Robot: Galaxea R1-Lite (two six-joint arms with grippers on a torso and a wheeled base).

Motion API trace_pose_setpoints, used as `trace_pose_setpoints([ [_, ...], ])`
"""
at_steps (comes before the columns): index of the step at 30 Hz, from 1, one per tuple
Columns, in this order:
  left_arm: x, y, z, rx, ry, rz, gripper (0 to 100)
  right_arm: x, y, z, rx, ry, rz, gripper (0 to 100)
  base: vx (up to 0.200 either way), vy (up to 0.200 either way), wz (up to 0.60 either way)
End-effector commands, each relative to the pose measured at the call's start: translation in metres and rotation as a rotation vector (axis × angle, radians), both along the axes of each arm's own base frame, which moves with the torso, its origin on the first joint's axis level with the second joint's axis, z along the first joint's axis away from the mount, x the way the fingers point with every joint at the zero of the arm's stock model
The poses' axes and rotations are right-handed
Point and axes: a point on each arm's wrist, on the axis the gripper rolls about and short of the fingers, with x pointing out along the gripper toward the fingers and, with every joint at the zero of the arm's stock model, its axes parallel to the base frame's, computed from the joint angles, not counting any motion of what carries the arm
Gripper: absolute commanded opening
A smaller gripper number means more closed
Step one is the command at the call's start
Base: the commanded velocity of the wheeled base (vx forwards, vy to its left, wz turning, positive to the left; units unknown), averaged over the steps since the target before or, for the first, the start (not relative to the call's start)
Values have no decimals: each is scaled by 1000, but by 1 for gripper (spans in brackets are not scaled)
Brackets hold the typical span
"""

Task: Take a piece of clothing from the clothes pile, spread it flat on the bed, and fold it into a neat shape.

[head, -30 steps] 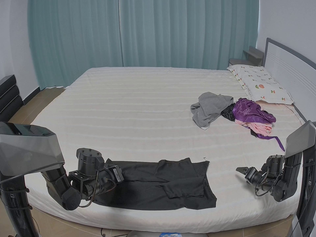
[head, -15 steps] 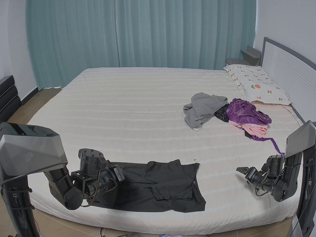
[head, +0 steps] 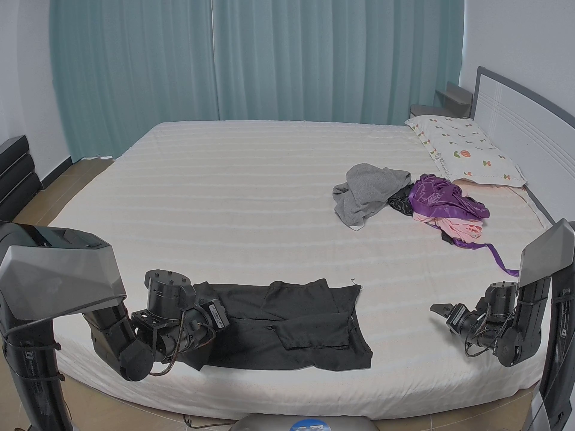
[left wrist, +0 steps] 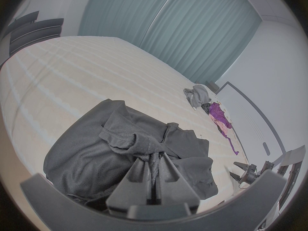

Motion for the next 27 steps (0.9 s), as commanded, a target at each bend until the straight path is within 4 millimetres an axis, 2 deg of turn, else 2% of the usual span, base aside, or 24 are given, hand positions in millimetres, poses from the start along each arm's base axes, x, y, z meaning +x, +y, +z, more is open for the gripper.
trace_pose_setpoints([
  [1,7,-3,-1,-9,-14,3,0,0,0,0,0,1,2,100,0,0,0],
  [8,10,-7,0,-11,-25,-2,0,0,0,0,0,1,2,100,0,0,0],
  [27,31,-32,13,13,13,-33,0,0,1,-2,-1,3,4,100,0,-200,0],
])
